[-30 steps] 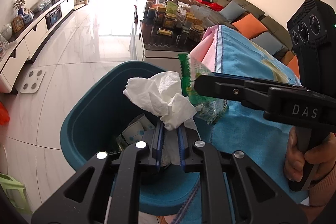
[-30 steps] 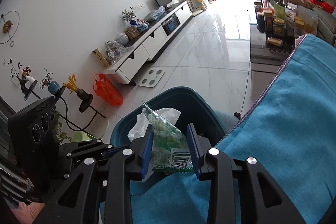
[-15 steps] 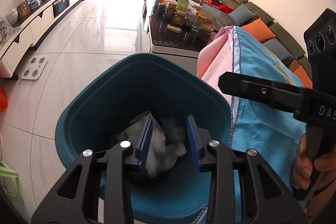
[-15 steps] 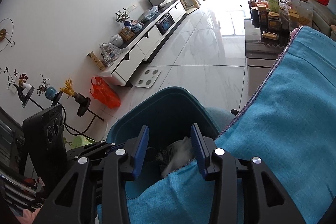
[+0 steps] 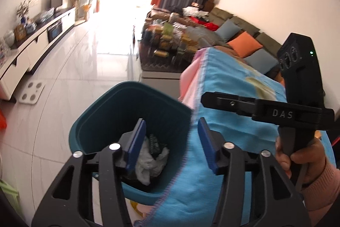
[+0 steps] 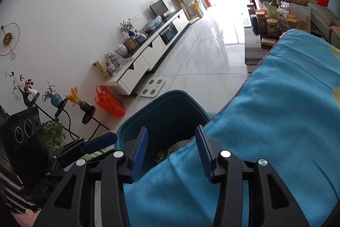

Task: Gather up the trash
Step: 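Move both open grippers away from the bin back over the bedspread trash, then grasp the orange peel with the left gripper while the right grasps the gold foil wrapper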

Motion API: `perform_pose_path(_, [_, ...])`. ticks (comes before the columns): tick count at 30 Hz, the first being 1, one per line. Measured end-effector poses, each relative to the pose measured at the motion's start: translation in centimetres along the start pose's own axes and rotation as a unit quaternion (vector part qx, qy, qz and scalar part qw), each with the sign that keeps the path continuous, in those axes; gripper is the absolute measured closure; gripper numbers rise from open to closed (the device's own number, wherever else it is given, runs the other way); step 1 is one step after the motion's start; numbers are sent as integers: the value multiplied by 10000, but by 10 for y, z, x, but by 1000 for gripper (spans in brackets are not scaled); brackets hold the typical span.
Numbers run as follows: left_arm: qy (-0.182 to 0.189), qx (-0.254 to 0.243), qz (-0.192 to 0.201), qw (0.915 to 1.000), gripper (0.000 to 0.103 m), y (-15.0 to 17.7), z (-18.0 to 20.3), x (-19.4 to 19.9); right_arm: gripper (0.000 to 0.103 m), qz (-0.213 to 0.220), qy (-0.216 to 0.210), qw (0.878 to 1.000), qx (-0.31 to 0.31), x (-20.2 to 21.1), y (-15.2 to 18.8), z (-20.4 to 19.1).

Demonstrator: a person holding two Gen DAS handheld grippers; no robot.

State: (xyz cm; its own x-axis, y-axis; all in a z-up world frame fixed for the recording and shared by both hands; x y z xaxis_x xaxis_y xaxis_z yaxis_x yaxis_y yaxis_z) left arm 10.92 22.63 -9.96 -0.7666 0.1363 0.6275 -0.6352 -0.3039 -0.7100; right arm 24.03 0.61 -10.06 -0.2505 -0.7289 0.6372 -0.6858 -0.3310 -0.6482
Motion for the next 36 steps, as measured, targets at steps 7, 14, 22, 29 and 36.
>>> perform_pose_path(7, [606,-553,50,9966,47,5,71,7,57,389,174,9991,-26,58,14,18])
perform_pose_path(14, [1119,-904,-203,9894,47,24,140,-10,57,821,562,9948,-236,121,33,53])
perform_pose_path(22, [1577,-1331,-471,9773,47,42,216,-34,57,1251,1423,9809,-442,200,67,100])
perform_pose_path(29, [1765,-1577,-776,9685,47,48,266,-65,57,1626,2254,9538,-1140,275,114,162])
perform_pose_path(36, [1757,-1813,-989,9625,47,49,304,-93,56,2012,2945,9189,-1684,339,157,205])
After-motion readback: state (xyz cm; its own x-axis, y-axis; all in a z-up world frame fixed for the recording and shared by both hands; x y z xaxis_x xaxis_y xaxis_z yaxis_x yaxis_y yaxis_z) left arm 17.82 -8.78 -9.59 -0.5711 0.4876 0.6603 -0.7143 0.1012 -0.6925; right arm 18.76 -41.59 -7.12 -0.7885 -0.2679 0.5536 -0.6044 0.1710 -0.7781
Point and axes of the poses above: each gripper's, at about its wrist camera, not at the fingertips, and x roughly against the way its jaws point, z to its right, y to its underside, the point moved 8 cm from there along -x, roughly the way its jaws point, and after that the axes turned 3 degrees about x, right-handed, at the moved point
